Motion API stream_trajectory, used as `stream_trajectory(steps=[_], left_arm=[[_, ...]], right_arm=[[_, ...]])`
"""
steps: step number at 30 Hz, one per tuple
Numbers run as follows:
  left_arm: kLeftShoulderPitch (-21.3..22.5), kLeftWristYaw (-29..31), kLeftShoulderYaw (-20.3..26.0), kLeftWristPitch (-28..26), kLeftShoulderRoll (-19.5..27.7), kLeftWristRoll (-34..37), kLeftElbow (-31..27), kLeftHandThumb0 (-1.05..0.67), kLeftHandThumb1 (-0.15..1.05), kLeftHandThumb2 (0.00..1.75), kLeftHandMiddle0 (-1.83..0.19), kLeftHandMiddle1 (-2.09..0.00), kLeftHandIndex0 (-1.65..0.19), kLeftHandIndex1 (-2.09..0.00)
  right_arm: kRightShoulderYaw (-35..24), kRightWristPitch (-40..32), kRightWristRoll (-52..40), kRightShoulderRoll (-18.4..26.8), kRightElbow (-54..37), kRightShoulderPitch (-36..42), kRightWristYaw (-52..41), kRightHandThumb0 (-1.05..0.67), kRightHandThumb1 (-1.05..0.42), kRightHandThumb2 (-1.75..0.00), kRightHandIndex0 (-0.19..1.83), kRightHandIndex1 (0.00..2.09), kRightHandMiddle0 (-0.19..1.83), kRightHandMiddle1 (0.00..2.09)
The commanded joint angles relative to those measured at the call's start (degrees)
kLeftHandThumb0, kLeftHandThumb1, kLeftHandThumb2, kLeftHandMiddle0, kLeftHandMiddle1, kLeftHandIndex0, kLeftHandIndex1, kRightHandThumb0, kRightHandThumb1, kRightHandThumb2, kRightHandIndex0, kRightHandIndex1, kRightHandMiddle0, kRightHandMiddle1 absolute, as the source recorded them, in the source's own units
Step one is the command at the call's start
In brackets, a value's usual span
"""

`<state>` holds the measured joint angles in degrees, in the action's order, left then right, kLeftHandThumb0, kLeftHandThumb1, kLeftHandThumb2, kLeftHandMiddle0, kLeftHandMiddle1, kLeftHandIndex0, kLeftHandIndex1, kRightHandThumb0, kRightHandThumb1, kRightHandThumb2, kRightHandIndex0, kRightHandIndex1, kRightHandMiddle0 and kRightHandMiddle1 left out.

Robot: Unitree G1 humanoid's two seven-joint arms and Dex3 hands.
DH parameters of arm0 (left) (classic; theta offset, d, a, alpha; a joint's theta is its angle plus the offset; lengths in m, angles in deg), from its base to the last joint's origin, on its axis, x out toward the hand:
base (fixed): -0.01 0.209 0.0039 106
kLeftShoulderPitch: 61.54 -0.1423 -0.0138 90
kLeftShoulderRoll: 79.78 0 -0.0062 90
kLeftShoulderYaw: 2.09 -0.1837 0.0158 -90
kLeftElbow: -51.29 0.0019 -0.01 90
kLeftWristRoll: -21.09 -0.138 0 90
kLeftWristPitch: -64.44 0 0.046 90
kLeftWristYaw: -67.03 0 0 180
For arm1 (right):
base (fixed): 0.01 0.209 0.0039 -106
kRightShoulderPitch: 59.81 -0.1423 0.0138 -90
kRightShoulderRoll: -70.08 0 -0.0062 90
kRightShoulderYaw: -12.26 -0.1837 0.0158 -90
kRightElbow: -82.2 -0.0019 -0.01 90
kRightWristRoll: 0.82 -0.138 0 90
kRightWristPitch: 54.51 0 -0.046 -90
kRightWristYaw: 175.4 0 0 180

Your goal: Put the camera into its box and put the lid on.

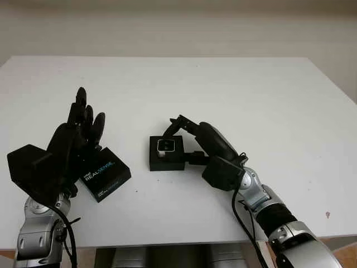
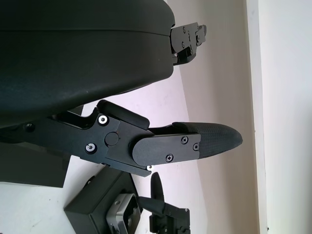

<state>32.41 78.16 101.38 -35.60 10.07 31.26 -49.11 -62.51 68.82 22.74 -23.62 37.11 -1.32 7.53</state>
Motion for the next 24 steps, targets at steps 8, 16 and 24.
stream_trajectory(steps=[8, 16, 24], left_arm=[[-0.37, 0.45, 0.04, 0.85, 0.13, 0.25, -0.66, -0.72, 1.05, 0.49, 0.19, 0.00, 0.19, 0.00], [-0.39, 0.63, 0.00, 0.73, 0.45, 0.11, -0.62, -0.72, 1.05, 0.50, 0.19, 0.00, 0.19, 0.00], [-0.41, 0.45, -0.10, 0.45, 0.43, -0.19, -0.87, -0.73, 1.05, 0.49, 0.19, 0.00, 0.19, 0.00]], right_arm=[[0.47, 0.67, 1.16, 0.70, 3.37, -3.29, 0.11, -0.46, -0.97, -0.05, 0.39, 0.12, 0.37, 1.49], [0.53, 0.13, 1.95, 1.60, 6.36, -5.92, -0.46, -0.46, -0.96, -0.05, 0.40, 0.12, 0.38, 1.49], [1.39, 0.69, 4.20, 2.16, 9.97, -8.27, 0.98, -0.45, -0.95, -0.05, 0.41, 0.12, 0.42, 1.43]])
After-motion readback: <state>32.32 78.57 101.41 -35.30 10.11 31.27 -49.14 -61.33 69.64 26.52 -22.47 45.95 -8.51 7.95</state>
